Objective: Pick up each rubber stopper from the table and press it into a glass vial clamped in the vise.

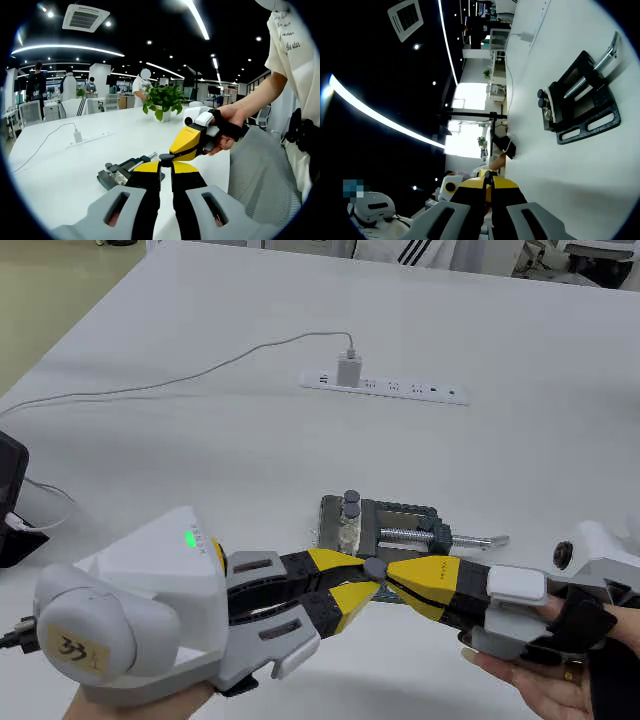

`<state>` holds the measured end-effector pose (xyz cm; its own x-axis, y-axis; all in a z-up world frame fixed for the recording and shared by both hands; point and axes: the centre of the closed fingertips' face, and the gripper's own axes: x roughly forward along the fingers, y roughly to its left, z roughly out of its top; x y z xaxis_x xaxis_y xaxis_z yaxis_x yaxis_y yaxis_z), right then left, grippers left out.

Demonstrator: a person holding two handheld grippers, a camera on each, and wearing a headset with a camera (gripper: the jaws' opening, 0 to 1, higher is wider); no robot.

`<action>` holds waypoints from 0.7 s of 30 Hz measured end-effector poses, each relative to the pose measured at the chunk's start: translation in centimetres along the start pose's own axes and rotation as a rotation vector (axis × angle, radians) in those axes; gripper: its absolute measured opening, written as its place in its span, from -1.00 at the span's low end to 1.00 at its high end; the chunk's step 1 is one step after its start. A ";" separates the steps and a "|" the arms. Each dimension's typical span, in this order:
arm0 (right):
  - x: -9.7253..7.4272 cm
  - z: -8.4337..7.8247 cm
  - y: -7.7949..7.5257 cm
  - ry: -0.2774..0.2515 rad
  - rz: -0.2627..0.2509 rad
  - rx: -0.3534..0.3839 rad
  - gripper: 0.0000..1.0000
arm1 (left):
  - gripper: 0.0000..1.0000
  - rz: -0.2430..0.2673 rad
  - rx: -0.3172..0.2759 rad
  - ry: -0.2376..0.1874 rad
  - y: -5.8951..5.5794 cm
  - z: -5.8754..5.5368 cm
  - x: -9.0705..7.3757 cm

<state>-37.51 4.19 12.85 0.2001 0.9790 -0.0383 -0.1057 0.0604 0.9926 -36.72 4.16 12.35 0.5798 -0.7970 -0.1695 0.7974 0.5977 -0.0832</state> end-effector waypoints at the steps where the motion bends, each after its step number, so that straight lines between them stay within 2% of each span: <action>1: 0.0 0.0 0.1 0.004 0.001 -0.008 -0.98 | -0.92 0.002 0.000 0.005 0.0 -0.1 0.0; 4: -0.2 0.4 0.2 -0.011 -0.011 -0.049 -0.70 | -0.92 0.000 0.002 0.012 0.0 -0.3 0.0; 5: -0.2 0.5 0.0 -0.014 -0.020 -0.094 -0.59 | -0.92 -0.001 0.002 0.016 0.0 -0.4 0.0; 7: -0.3 0.6 -0.2 -0.012 -0.042 -0.135 -0.43 | -0.92 -0.003 -0.005 0.018 -0.1 -0.5 -0.1; 9: -0.3 0.7 -0.6 -0.010 -0.069 -0.190 -0.18 | -0.92 -0.003 -0.006 0.022 -0.1 -0.6 -0.1; 11: -0.4 0.5 -0.8 0.004 -0.089 -0.228 0.04 | -0.92 -0.005 -0.009 0.023 -0.1 -0.6 -0.1; 12: -0.4 0.5 -1.0 0.011 -0.095 -0.274 0.11 | -0.92 -0.005 -0.010 0.025 -0.1 -0.7 -0.1; 16: -0.4 0.3 -1.2 0.039 -0.123 -0.372 0.40 | -0.92 -0.006 -0.012 0.027 -0.1 -0.8 -0.1; 19: -0.5 0.4 -1.7 0.054 -0.163 -0.451 0.70 | -0.92 -0.008 -0.014 0.031 -0.1 -0.9 -0.2; 21: -0.6 0.3 -1.6 0.075 -0.165 -0.496 0.78 | -0.92 -0.009 -0.015 0.034 -0.1 -1.0 -0.2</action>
<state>-37.14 3.49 11.31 0.1845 0.9589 -0.2156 -0.5307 0.2818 0.7993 -37.06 4.35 11.44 0.5660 -0.7992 -0.2023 0.7999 0.5918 -0.1000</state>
